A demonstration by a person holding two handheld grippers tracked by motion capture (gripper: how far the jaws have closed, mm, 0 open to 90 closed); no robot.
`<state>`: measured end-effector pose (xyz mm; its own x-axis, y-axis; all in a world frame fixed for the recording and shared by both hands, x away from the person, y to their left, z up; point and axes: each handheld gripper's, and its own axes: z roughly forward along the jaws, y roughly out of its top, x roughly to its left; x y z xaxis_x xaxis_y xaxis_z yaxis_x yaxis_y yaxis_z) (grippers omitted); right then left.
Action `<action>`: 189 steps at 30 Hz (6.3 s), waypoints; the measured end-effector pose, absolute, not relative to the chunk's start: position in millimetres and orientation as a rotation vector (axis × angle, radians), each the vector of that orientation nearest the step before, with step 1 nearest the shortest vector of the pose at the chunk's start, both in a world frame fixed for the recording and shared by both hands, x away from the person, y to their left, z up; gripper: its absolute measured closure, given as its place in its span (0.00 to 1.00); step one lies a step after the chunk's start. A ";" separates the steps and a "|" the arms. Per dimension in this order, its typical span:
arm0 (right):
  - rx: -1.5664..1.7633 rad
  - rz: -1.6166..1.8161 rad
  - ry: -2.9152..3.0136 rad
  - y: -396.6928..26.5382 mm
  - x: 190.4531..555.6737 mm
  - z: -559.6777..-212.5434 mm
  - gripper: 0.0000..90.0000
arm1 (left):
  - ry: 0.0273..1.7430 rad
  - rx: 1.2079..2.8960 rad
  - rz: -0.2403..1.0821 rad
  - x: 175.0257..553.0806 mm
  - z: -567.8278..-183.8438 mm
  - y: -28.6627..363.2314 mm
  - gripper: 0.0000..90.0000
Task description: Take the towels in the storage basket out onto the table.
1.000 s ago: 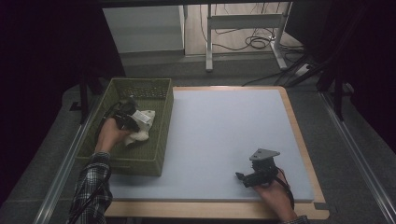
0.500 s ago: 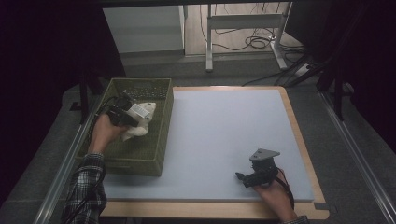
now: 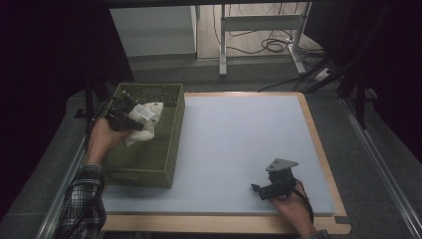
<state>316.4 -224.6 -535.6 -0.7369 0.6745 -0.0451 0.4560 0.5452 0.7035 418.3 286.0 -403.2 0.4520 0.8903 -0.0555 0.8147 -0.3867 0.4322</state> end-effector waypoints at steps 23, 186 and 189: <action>0.935 0.994 2.474 -224.6 316.4 -535.6 0.03 | 1.230 2.322 0.339 392.8 -340.0 250.0 0.81; 1.010 0.973 2.555 -290.0 318.6 -508.5 0.87 | 1.048 2.191 0.326 285.3 -525.9 81.4 0.16; 1.014 0.982 2.534 -297.4 314.3 -502.9 0.80 | 1.045 2.193 0.335 280.3 -521.4 83.7 0.14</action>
<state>314.3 -297.4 -502.9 -0.7305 0.6824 0.0251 0.5210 0.5333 0.6664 280.3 83.7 -521.4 0.6452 0.7620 -0.0550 0.5884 -0.4498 0.6719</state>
